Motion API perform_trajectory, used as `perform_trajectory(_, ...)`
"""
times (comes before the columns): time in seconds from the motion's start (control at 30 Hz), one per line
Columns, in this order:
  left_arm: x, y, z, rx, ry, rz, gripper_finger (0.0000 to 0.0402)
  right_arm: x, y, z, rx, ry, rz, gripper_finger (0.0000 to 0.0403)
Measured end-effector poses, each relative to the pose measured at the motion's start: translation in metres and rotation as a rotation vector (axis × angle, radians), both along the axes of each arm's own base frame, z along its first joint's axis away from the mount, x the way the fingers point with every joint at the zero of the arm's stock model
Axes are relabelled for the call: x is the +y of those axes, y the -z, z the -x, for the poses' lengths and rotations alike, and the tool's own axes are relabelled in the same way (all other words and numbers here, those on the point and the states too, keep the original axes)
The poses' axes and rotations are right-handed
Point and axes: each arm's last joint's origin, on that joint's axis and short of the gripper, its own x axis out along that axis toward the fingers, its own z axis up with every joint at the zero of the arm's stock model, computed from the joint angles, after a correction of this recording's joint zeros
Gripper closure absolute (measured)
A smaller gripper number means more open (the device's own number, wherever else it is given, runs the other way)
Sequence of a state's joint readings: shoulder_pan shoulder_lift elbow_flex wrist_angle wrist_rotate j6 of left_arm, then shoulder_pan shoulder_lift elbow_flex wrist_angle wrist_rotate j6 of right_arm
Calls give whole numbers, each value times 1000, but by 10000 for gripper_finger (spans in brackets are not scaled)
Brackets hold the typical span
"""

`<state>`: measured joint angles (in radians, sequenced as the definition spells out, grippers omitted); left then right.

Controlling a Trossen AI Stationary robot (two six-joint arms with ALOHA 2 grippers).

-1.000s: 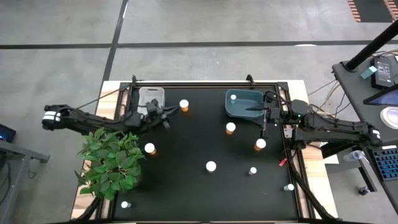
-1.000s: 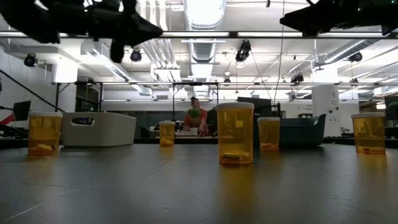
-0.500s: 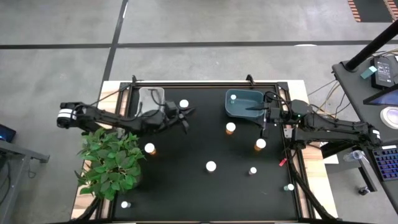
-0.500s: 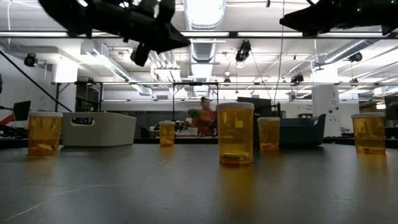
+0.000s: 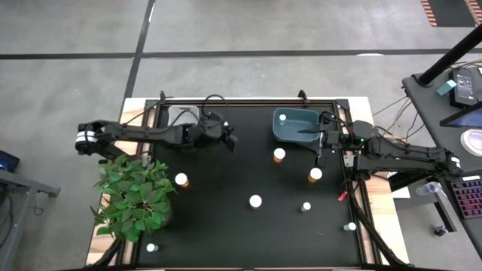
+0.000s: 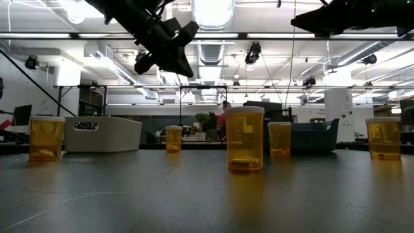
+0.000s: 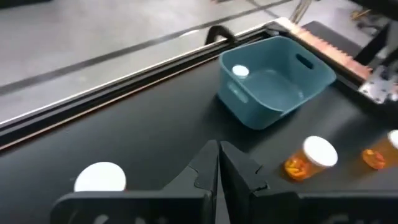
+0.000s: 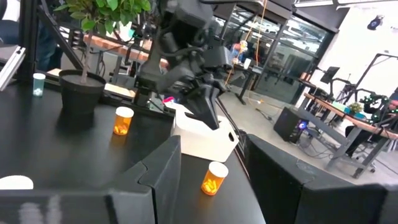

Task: Pick and place medicine bottles into bin by pill shape (circle, oval)
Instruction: Put the big orange pill bottle into the white bin

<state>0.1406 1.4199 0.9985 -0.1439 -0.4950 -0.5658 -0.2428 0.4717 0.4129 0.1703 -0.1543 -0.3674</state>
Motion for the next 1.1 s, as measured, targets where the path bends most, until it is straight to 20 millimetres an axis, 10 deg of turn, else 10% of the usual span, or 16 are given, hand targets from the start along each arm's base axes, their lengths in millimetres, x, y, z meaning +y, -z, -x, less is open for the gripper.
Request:
perform_trajectory(0.63,61,2,-2,212,-96,179,401,-2,1,0,10,76,15,234)
perform_trajectory(1.1,66,9,4,218,-139,312,401,-2,1,0,12,78,26,234)
